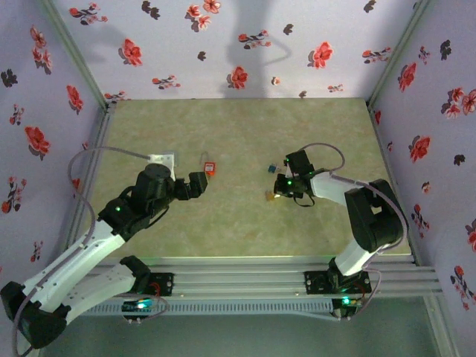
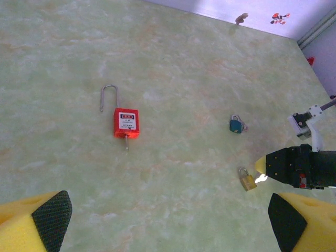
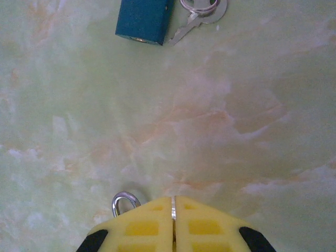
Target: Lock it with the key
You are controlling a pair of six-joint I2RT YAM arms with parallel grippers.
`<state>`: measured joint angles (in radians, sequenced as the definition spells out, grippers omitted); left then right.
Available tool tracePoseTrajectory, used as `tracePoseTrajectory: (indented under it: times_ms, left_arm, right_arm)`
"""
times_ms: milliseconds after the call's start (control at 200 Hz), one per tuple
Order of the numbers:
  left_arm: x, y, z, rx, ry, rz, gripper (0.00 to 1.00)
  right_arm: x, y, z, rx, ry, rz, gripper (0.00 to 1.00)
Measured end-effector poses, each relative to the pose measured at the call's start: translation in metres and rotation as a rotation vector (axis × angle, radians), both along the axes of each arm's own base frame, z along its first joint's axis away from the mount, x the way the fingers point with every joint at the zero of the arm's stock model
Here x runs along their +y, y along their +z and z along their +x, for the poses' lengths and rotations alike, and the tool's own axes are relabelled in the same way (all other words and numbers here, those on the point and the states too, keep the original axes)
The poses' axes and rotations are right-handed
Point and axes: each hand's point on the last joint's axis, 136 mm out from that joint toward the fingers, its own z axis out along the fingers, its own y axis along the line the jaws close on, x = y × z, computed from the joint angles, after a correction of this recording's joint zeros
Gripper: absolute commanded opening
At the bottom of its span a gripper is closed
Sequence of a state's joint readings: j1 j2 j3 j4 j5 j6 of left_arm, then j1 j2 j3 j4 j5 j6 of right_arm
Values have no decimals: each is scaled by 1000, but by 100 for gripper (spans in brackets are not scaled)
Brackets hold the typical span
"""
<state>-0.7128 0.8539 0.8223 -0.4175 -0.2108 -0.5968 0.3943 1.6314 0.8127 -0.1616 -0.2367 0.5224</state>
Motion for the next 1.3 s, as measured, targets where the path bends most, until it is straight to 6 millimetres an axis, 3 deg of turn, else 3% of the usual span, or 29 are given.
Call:
tracePoseTrajectory:
  times_ms: [850, 1125, 1300]
  left_arm:
    - [0, -1, 0, 2, 1, 1, 100]
    - [0, -1, 0, 2, 0, 1, 100]
    - [0, -1, 0, 2, 1, 1, 100]
  right_arm:
    - [-3, -8, -8, 39, 14, -24, 20]
    - [-7, -1, -12, 33, 18, -37, 37]
    - [-11, 10, -13, 9, 18, -53, 59]
